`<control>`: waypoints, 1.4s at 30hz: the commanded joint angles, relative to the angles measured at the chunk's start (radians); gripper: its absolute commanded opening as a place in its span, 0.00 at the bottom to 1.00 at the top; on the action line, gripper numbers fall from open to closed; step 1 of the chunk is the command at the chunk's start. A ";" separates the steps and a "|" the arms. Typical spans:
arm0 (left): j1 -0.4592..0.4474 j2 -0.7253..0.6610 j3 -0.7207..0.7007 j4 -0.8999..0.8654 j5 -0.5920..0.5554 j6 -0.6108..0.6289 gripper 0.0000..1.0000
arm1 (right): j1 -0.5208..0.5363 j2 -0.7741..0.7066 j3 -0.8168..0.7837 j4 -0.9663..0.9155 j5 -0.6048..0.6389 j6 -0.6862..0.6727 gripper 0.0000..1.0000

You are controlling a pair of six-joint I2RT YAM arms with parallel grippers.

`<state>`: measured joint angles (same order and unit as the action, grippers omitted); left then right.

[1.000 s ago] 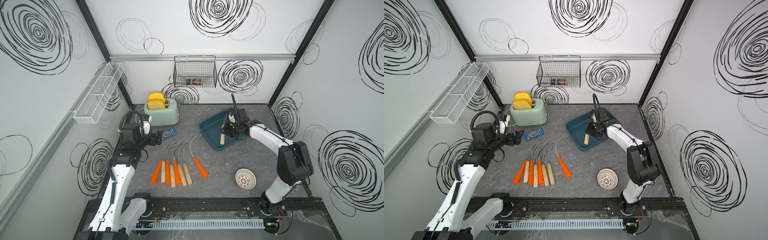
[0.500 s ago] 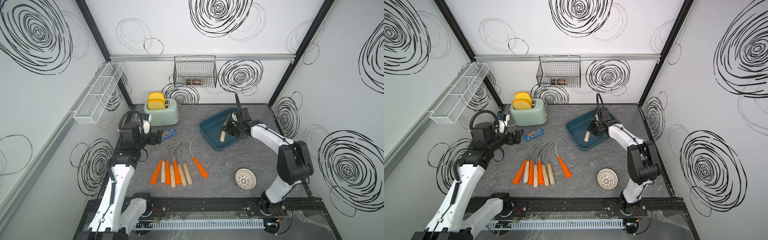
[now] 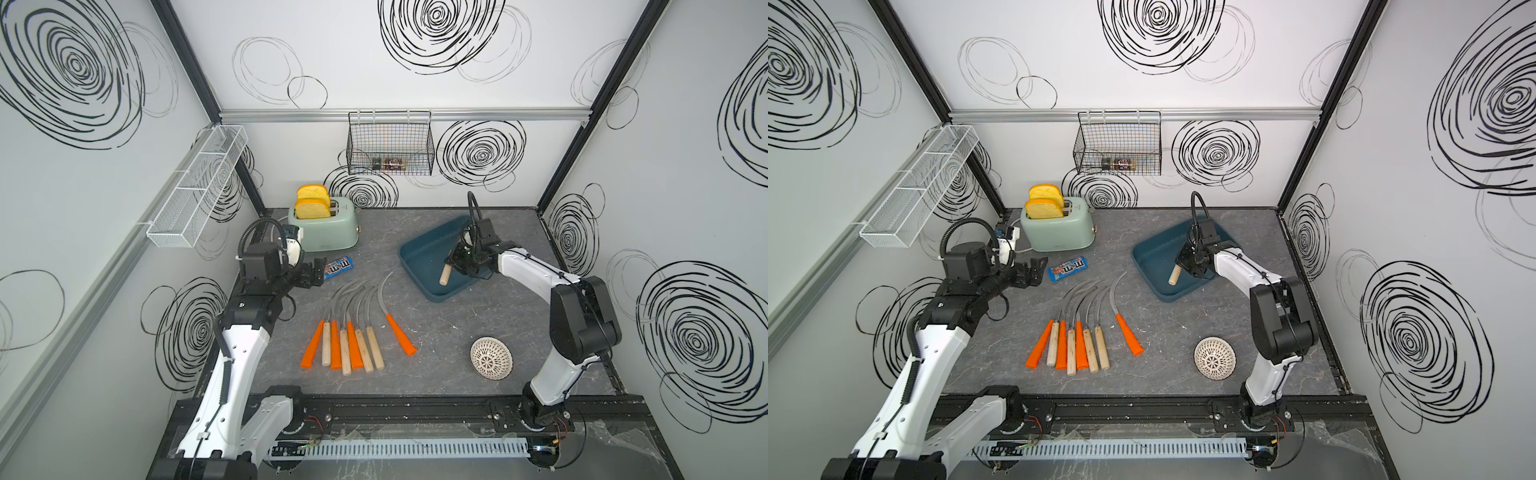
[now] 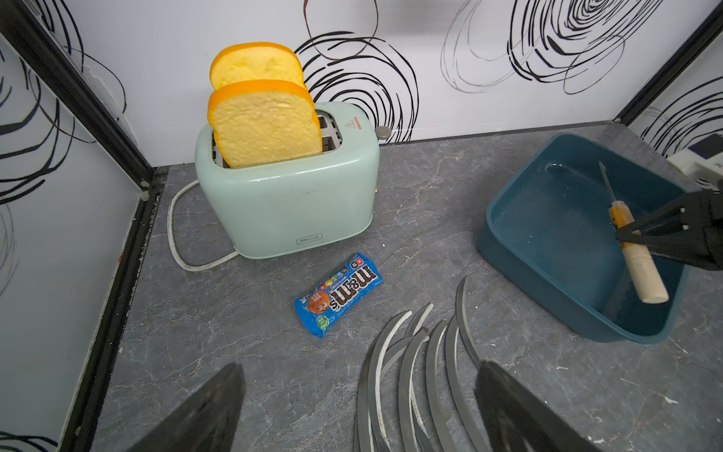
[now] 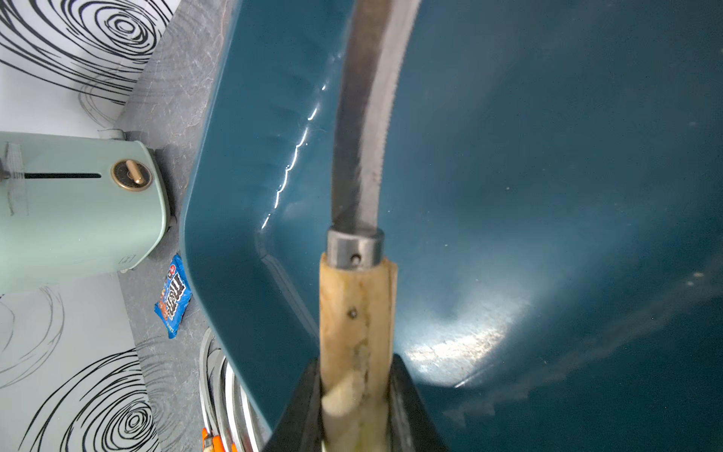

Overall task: Put small sickles into storage boxes
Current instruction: Place the sickle in the storage box.

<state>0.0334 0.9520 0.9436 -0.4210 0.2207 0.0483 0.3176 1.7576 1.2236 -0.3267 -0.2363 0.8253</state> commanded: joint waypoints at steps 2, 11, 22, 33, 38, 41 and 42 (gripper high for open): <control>-0.007 0.007 0.033 0.023 0.014 -0.011 0.96 | -0.006 0.033 0.002 0.033 0.031 0.029 0.00; -0.010 0.007 0.034 0.026 0.013 -0.012 0.96 | -0.003 0.077 0.014 0.045 0.034 0.033 0.00; -0.017 0.011 0.035 0.038 0.006 -0.009 0.96 | 0.006 0.146 0.044 0.046 0.020 -0.006 0.00; -0.020 0.006 0.038 0.036 -0.001 -0.004 0.96 | 0.020 0.185 0.050 0.049 0.025 -0.025 0.18; -0.020 0.004 0.037 0.037 0.000 -0.009 0.96 | 0.026 0.197 0.066 0.036 0.045 -0.042 0.22; -0.020 0.003 0.035 0.039 0.001 -0.009 0.96 | 0.038 0.205 0.081 0.021 0.072 -0.060 0.26; -0.020 0.002 0.034 0.039 0.000 -0.011 0.96 | 0.037 0.210 0.083 0.021 0.069 -0.061 0.26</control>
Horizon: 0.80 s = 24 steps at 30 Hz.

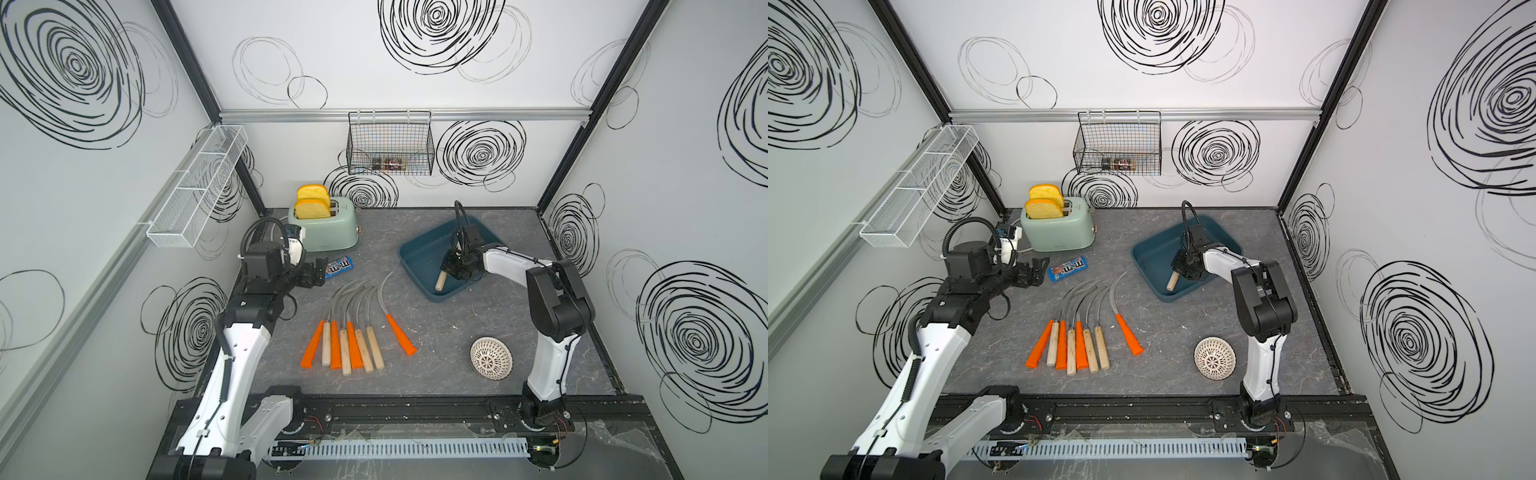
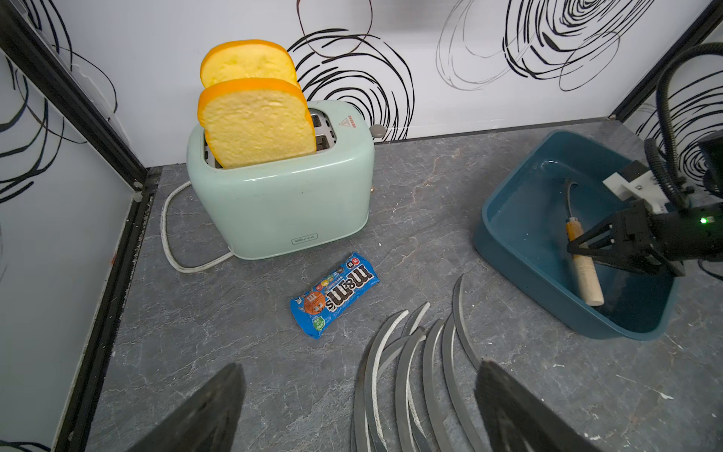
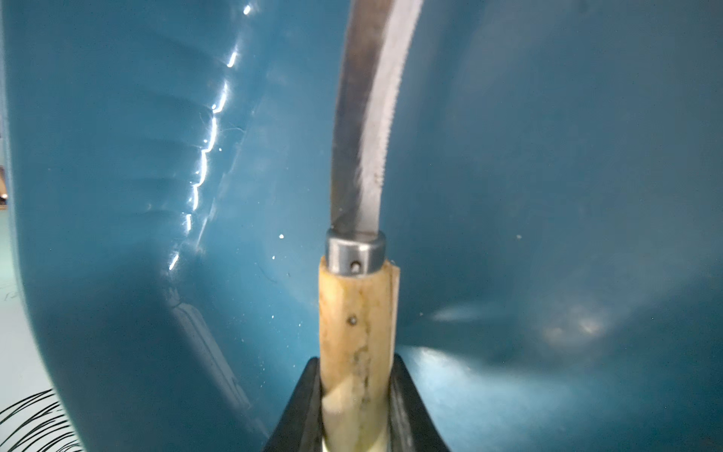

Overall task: Put small sickles into storage boxes
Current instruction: Place the sickle in the storage box.

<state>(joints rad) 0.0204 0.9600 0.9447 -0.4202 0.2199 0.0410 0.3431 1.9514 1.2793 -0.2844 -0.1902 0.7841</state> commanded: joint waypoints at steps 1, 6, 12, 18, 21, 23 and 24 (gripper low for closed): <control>-0.007 -0.007 0.032 0.039 0.001 -0.004 0.96 | 0.012 0.021 0.029 -0.022 0.021 -0.021 0.26; -0.007 -0.013 0.026 0.039 -0.003 0.000 0.96 | 0.015 0.039 0.032 -0.025 0.015 -0.025 0.28; -0.007 -0.015 0.019 0.046 -0.002 -0.001 0.96 | 0.017 0.044 0.039 -0.038 0.017 -0.026 0.33; -0.007 -0.017 0.014 0.052 0.003 -0.005 0.96 | 0.022 0.049 0.055 -0.057 0.024 -0.034 0.36; -0.007 -0.018 0.012 0.053 0.001 0.000 0.96 | 0.023 0.044 0.057 -0.060 0.027 -0.040 0.36; -0.007 -0.016 0.014 0.052 -0.002 0.003 0.96 | 0.023 0.036 0.063 -0.065 0.036 -0.050 0.36; -0.007 -0.015 0.014 0.053 -0.002 0.004 0.96 | 0.023 0.030 0.068 -0.070 0.042 -0.058 0.37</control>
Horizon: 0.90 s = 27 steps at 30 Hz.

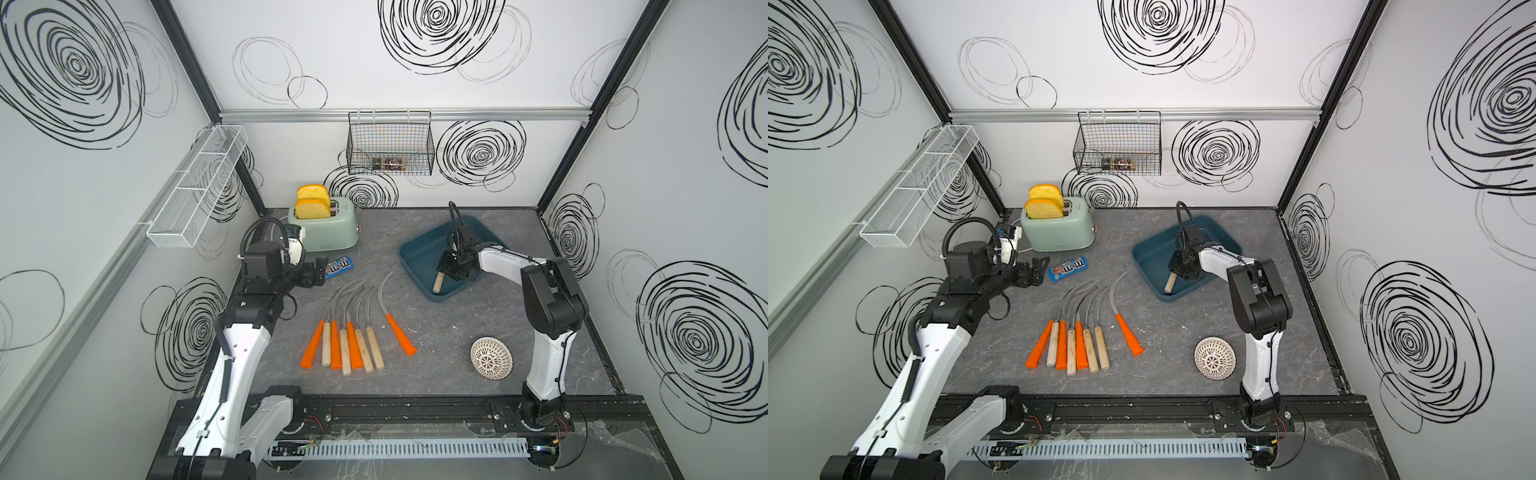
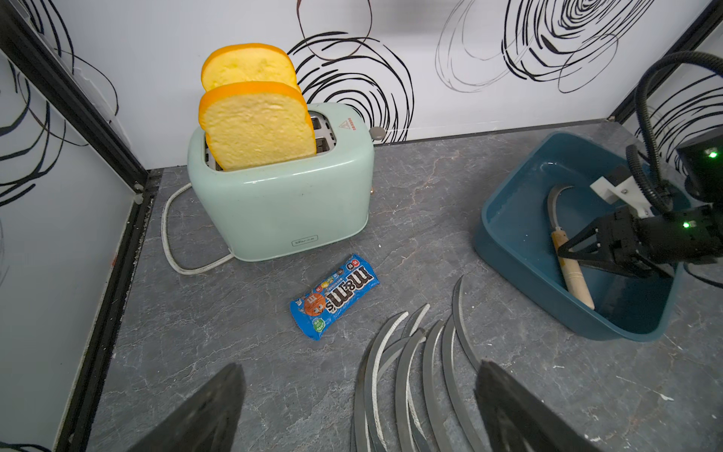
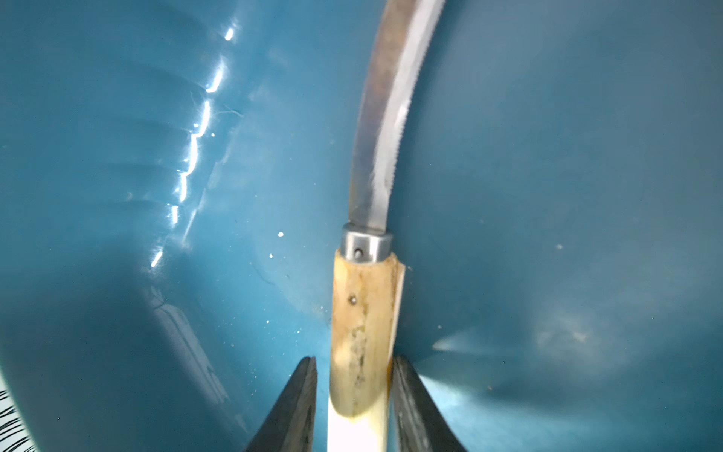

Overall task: Put small sickles into storage boxes
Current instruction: Place the sickle in the storage box.

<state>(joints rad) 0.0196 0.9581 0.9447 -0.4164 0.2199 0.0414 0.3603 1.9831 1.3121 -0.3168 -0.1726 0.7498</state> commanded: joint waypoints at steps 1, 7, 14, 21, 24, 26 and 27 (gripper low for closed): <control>-0.006 -0.012 0.015 0.050 -0.002 0.005 0.96 | 0.006 -0.007 0.040 -0.043 0.030 -0.027 0.36; -0.006 -0.006 0.020 0.041 0.009 0.005 0.96 | 0.018 -0.058 0.026 -0.054 0.035 -0.059 0.37; -0.006 -0.003 0.031 0.025 0.003 0.017 0.96 | 0.044 -0.123 0.021 -0.065 0.072 -0.112 0.38; -0.006 -0.007 0.030 0.010 0.004 0.026 0.96 | 0.055 -0.225 -0.035 -0.051 0.110 -0.154 0.42; -0.005 -0.005 0.030 0.013 0.012 0.028 0.96 | 0.058 -0.267 -0.056 -0.071 0.125 -0.167 0.40; -0.006 -0.004 0.028 0.017 0.018 0.033 0.96 | 0.063 -0.319 -0.090 -0.055 0.126 -0.181 0.40; -0.006 -0.003 0.029 0.017 0.029 0.043 0.96 | 0.065 -0.354 -0.119 -0.027 0.104 -0.195 0.40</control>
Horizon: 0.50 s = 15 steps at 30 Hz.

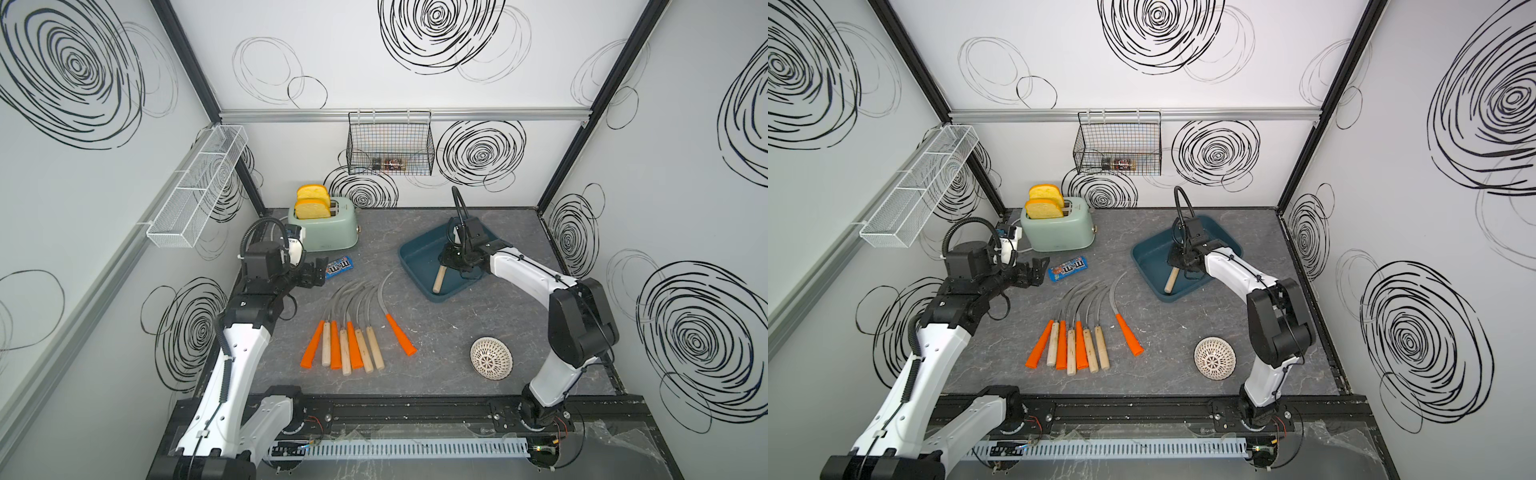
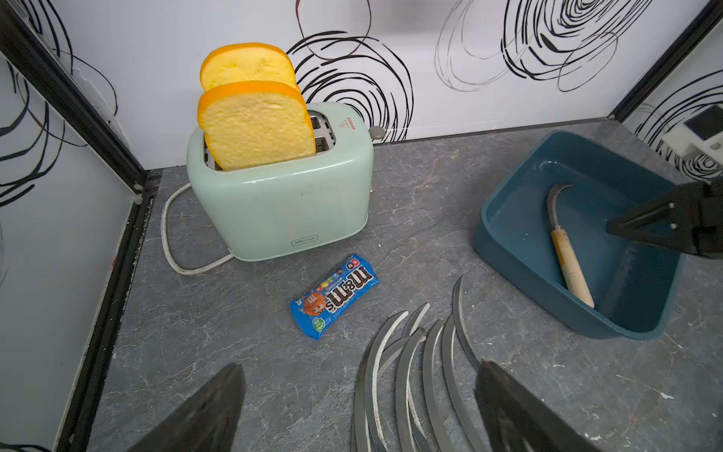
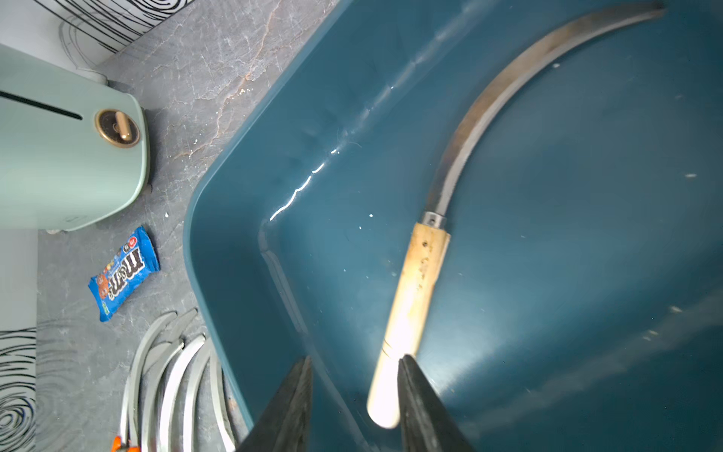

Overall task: Put small sickles into storage boxes
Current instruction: Place the sickle in the storage box, then pick up the sickle at the center of the board.

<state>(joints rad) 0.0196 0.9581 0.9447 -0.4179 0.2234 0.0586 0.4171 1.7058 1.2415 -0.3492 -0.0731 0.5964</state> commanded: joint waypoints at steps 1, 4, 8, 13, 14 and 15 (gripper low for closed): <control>-0.006 -0.001 0.030 0.017 0.037 0.035 0.96 | 0.009 -0.107 -0.072 0.025 -0.010 -0.053 0.40; -0.006 0.006 0.037 0.014 0.064 0.049 0.96 | 0.018 -0.192 -0.123 0.065 -0.039 -0.098 0.36; -0.006 0.022 0.059 0.001 0.073 0.056 0.96 | 0.029 -0.282 -0.157 0.068 -0.045 -0.117 0.36; -0.005 0.042 0.077 -0.019 0.077 0.078 0.96 | 0.055 -0.363 -0.182 0.051 -0.030 -0.141 0.41; -0.005 0.047 0.081 -0.022 0.079 0.080 0.96 | 0.060 -0.377 -0.194 0.047 -0.027 -0.140 0.42; -0.006 0.050 0.083 -0.023 0.081 0.080 0.96 | 0.068 -0.388 -0.204 0.047 -0.021 -0.137 0.44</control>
<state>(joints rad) 0.0196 0.9962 0.9936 -0.4412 0.2813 0.1112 0.4690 1.3514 1.0691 -0.3023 -0.1043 0.4831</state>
